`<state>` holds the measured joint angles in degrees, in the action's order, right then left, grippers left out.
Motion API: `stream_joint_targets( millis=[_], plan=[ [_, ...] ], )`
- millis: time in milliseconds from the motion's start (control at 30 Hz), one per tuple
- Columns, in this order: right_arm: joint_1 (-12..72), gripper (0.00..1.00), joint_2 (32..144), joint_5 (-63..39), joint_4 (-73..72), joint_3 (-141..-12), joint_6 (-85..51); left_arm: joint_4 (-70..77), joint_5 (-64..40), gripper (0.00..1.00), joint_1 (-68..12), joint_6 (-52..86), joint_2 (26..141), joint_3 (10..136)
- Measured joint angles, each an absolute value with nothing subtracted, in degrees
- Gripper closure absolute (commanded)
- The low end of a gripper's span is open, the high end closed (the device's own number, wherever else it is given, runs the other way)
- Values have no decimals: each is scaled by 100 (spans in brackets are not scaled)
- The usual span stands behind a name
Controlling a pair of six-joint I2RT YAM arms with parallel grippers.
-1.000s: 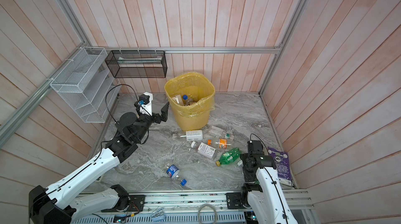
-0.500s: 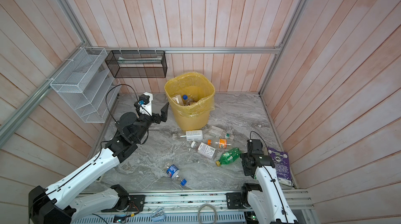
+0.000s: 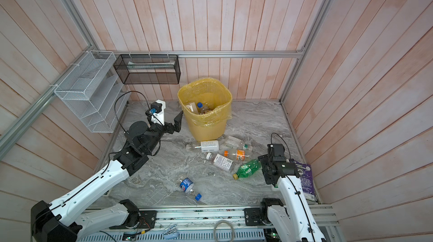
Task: Throw the plastic bottles in the bin
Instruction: Pick up the plastic bottle from the bottom-right of the table.
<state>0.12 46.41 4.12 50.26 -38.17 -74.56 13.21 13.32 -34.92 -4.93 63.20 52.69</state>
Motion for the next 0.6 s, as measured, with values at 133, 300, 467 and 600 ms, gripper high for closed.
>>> stream_joint_targets(
  millis=[133, 300, 467, 600],
  plan=[
    [14, 9, 4482, 755, 5398, -4110, -7363, 1319, 1251, 0, -3492, -493, 6320, 5269],
    [8, 5, 4609, 1428, 5839, -4324, -6963, 1321, 1203, 0, -3492, -484, 6320, 5245],
    [-84, 0, 5133, 1931, 5920, -4355, -6427, 1278, 1181, 0, -3492, -464, 6320, 5168],
    [-169, 0, 5448, 2062, 5767, -4250, -5994, 1243, 1177, 0, -3492, -429, 6289, 5103]
  ],
)
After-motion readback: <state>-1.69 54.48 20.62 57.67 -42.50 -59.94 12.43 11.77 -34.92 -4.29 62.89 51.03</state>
